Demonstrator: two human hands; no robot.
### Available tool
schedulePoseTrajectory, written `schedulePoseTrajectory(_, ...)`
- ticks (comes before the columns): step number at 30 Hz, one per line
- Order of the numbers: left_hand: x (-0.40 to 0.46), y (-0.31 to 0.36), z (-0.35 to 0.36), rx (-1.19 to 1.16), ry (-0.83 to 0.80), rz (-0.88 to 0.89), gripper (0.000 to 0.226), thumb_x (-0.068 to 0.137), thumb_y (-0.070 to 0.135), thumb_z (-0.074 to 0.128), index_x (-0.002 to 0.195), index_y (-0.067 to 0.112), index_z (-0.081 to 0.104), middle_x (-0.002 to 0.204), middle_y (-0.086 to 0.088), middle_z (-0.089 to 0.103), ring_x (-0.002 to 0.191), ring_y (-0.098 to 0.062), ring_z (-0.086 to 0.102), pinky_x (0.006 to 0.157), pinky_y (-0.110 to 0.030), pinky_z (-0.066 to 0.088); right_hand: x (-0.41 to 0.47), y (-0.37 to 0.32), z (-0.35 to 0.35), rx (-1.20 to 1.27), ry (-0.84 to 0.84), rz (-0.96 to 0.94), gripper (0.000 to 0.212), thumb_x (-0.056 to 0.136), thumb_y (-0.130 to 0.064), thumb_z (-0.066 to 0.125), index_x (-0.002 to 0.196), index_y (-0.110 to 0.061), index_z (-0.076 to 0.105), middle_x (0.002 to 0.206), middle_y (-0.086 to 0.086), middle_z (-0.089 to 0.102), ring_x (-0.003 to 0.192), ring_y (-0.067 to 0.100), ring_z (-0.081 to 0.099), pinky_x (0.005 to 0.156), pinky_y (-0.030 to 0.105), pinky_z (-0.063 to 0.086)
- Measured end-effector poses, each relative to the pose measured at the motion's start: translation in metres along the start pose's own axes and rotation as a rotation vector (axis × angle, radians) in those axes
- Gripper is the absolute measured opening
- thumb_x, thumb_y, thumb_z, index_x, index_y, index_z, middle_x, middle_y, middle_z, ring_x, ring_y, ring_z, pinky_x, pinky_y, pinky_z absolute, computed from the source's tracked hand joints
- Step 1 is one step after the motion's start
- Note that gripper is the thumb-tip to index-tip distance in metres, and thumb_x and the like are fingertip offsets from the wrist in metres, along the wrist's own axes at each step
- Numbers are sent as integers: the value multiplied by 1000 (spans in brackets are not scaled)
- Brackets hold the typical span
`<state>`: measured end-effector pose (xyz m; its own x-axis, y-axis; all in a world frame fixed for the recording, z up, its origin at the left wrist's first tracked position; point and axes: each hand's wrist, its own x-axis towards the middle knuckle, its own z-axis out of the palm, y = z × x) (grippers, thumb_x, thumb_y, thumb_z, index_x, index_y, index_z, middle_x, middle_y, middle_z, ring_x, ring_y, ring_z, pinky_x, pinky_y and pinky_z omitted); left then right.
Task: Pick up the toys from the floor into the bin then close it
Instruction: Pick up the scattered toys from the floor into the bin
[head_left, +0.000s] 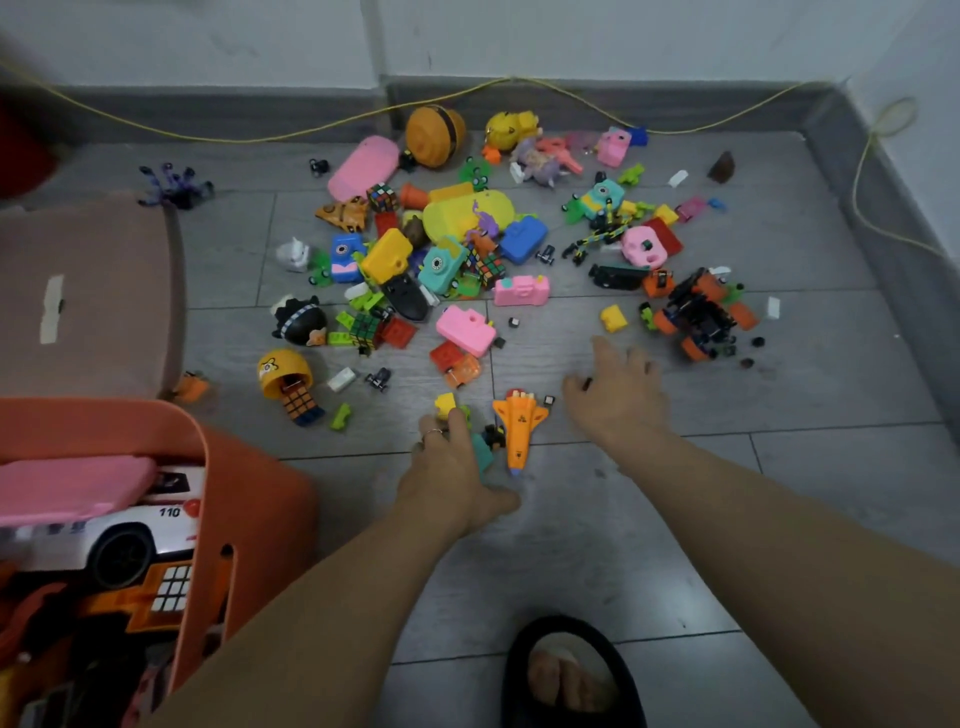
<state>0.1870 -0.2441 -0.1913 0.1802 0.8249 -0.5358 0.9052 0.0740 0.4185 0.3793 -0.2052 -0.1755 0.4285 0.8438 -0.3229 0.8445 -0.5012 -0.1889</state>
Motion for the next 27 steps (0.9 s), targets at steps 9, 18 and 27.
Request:
schedulePoseTrajectory(9, 14, 4, -2, -29, 70, -61, 128, 53, 64, 83, 147, 19, 9, 137, -10, 20, 122, -33, 44, 91, -45, 50, -7, -4, 13, 125, -74, -20, 51, 99, -44, 40, 140, -14, 43, 137, 24, 40, 125, 40, 38, 101, 43, 37)
schedulePoseTrajectory(18, 18, 28, -2, -2, 26, -171, 152, 43, 88, 67, 153, 24, -16, 150, -4, 8, 132, -29, 36, 92, -42, 47, -6, -32, 19, 502, -337, 76, 45, 96, -48, 40, 134, -27, 54, 140, 16, 31, 132, 30, 38, 108, 35, 37)
schedulePoseTrajectory(27, 29, 25, -8, -48, 54, -166, 131, 44, 81, 73, 146, 31, 7, 141, -5, 19, 126, -30, 41, 88, -44, 47, -3, -53, 24, 596, -456, 176, 38, 98, -30, 32, 124, -15, 55, 138, 11, 34, 124, 32, 43, 109, 45, 37)
